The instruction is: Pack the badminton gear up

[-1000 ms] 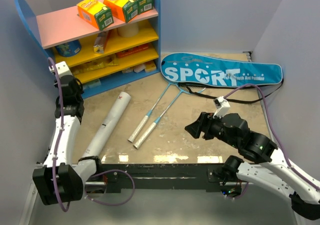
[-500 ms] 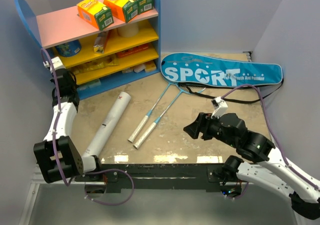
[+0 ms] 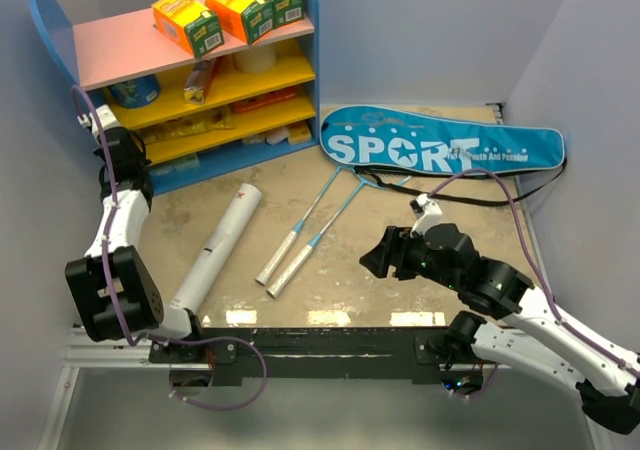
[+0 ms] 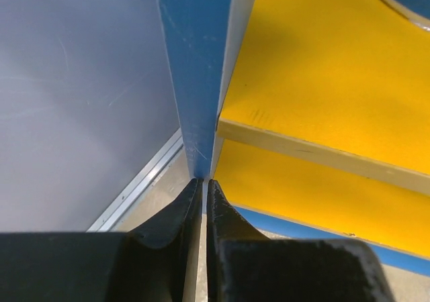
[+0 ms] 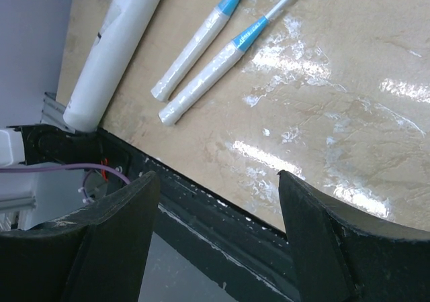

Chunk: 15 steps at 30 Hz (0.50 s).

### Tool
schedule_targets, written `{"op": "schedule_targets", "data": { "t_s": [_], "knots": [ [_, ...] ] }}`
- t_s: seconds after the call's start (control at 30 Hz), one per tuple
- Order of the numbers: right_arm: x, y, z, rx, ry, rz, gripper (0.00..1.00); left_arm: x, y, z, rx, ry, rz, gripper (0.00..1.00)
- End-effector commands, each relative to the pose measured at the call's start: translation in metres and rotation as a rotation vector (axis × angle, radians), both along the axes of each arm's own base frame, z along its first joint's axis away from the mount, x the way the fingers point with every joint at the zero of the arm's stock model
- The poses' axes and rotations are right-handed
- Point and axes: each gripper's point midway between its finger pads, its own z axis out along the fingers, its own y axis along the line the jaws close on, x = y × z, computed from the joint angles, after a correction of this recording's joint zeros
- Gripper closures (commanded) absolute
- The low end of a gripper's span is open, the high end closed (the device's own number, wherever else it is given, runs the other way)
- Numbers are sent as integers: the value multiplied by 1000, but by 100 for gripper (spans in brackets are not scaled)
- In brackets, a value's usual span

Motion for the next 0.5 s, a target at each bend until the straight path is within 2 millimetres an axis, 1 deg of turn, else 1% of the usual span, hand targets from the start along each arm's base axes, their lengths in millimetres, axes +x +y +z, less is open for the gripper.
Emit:
{"op": "schedule_targets", "data": {
  "t_s": [0.0,0.03,0.07,0.1,0.13,0.17,0.2,0.23,0.27,0.3,0.33,0.37,0.4,0.43,0.47],
  "knots": [
    [2,8,0,31,-2,7,25,35,15,34,17,-149,-2,89],
    [3,8,-1,33,0,2,25,40,16,27,12,-136,-5,90],
    [3,10,-5,25,9,6,25,45,17,32,17,-146,-15,90],
    [4,11,-5,26,10,7,25,49,17,30,18,-142,-19,90],
    [4,12,-6,24,13,8,25,54,19,24,13,-130,-20,91],
    [5,12,-7,18,15,6,25,59,22,31,22,-146,-20,91],
    [6,13,-9,12,19,4,25,63,23,31,23,-144,-20,91],
    [6,13,-9,10,22,2,25,69,26,24,19,-130,-19,91],
    [7,13,-10,8,22,-1,25,76,28,35,29,-144,-30,91],
    [7,13,-11,4,24,-2,25,81,30,34,30,-137,-31,92],
    [8,13,-12,2,28,-10,25,87,33,24,22,-116,-31,92],
    [8,13,-12,1,29,-11,25,93,35,30,25,-131,-35,92],
    [9,12,-13,1,33,-17,25,99,36,21,15,-119,-40,92],
    [9,12,-14,1,38,-22,25,103,37,19,15,-119,-41,92],
    [9,12,-16,-1,39,-25,25,110,38,26,10,-140,-49,93]
  ]
}}
